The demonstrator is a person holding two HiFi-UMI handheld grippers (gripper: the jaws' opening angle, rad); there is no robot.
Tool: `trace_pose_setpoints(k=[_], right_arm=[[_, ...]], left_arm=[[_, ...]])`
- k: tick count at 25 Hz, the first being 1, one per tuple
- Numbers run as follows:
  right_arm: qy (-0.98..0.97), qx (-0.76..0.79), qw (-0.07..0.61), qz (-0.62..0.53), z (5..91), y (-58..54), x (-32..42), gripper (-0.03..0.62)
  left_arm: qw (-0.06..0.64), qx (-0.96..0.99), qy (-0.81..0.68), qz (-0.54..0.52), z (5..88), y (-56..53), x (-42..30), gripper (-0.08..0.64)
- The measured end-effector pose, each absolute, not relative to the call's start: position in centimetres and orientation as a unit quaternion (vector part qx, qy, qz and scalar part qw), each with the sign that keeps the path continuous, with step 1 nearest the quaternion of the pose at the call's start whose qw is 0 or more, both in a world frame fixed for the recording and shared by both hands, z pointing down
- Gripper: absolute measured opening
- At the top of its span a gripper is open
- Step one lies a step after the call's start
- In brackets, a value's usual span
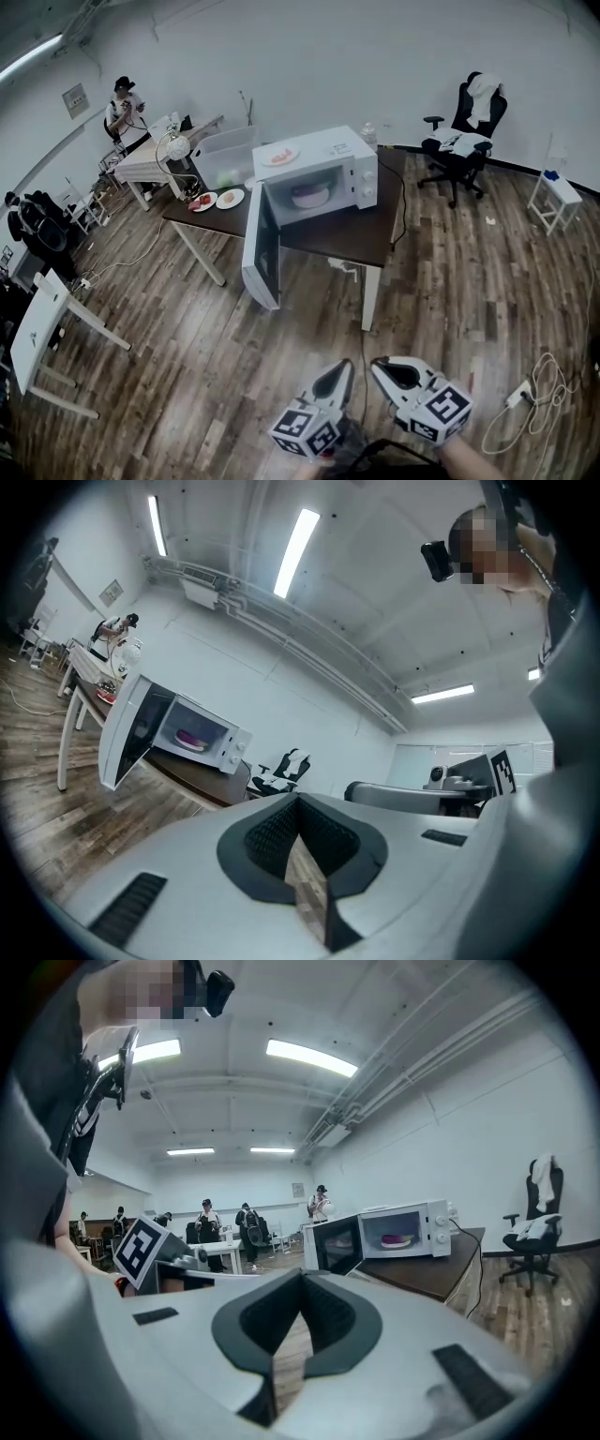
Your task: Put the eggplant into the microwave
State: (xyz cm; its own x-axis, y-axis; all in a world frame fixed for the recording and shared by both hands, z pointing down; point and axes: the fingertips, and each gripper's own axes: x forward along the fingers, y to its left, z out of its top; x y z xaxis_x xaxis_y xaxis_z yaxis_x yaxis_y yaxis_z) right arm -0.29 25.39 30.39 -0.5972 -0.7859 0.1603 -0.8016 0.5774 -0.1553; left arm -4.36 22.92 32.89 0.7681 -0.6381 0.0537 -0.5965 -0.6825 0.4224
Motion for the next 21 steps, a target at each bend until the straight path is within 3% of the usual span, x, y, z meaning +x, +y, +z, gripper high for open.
trace_pose_setpoints(k=[21], right_arm=[[-0.885,0.451,0.008,0.115,30.2,33.7,2.4,0.0]], left_arm=[[0.197,0.919,-0.342,-0.025,32.4,30.7,-2.8,0.007]])
